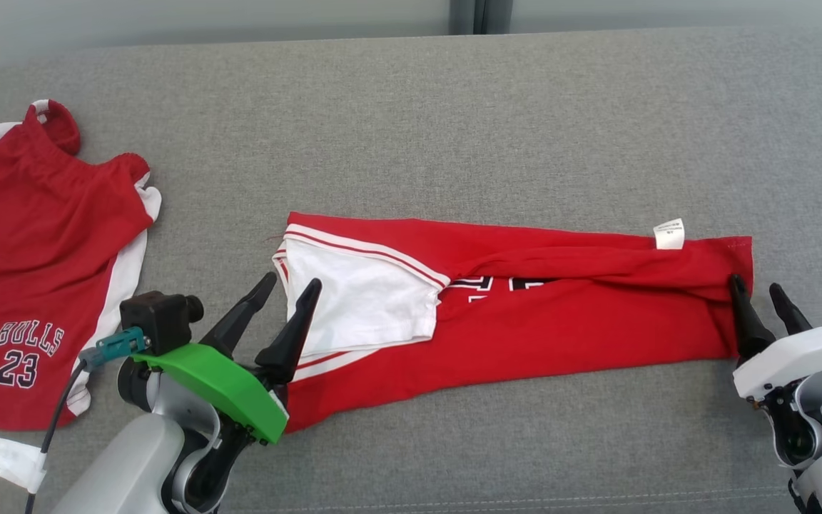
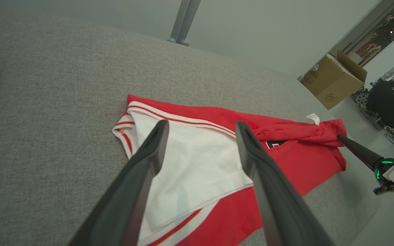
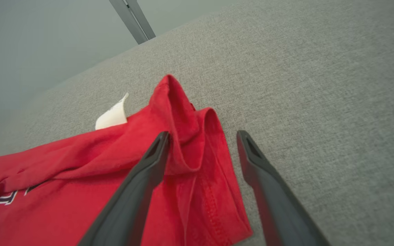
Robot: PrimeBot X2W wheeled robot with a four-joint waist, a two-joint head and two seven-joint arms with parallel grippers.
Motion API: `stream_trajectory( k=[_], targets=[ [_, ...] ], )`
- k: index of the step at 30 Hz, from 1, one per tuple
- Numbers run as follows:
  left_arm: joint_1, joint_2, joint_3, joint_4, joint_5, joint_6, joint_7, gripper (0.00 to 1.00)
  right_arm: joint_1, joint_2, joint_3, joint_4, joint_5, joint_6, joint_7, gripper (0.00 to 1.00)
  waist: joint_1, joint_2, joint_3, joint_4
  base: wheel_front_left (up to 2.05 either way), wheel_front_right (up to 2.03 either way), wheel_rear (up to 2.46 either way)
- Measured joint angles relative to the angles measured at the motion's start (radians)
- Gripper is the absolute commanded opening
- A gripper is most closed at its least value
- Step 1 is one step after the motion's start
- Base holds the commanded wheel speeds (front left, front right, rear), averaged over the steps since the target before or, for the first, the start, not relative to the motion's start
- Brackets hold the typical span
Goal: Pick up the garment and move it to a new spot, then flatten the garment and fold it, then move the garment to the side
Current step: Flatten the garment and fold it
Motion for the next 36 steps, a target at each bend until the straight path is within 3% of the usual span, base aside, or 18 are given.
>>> stream_trajectory(
  k=[20,32,33,34,35,36],
  targets=[
    [0.015,-0.003,0.0,-0.033,0.0,0.025,0.002,1.0,-0.092,0.05,-0.04,0.152,0.095,-0.009,0.107,1.0,0.0,0.0,0.011,0.024,0.0,0.0,0.0],
    [0.019,-0.002,0.0,-0.049,0.0,0.031,0.009,1.0,-0.135,0.068,-0.038,0.187,0.163,0.005,0.201,1.0,0.0,0.0,0.018,0.04,0.0,0.0,0.0],
    [0.02,-0.002,0.0,-0.05,0.0,0.031,0.009,1.0,-0.138,0.068,-0.037,0.188,0.168,0.009,0.207,0.84,0.0,0.0,0.018,0.04,0.0,0.0,0.0],
    [0.02,-0.002,0.0,-0.05,0.0,0.031,0.009,1.0,-0.139,0.069,-0.035,0.187,0.172,0.01,0.207,0.46,0.0,0.0,0.017,0.041,0.0,0.0,0.0],
    [0.02,-0.001,0.0,-0.05,0.0,0.031,0.009,1.0,-0.14,0.071,-0.034,0.186,0.172,0.01,0.207,0.2,0.0,0.0,0.016,0.042,0.0,0.0,0.0],
    [0.02,-0.001,0.0,-0.051,0.0,0.031,0.009,1.0,-0.14,0.073,-0.034,0.185,0.173,0.01,0.207,0.06,0.0,0.0,0.015,0.042,0.0,0.0,0.0]
  ],
)
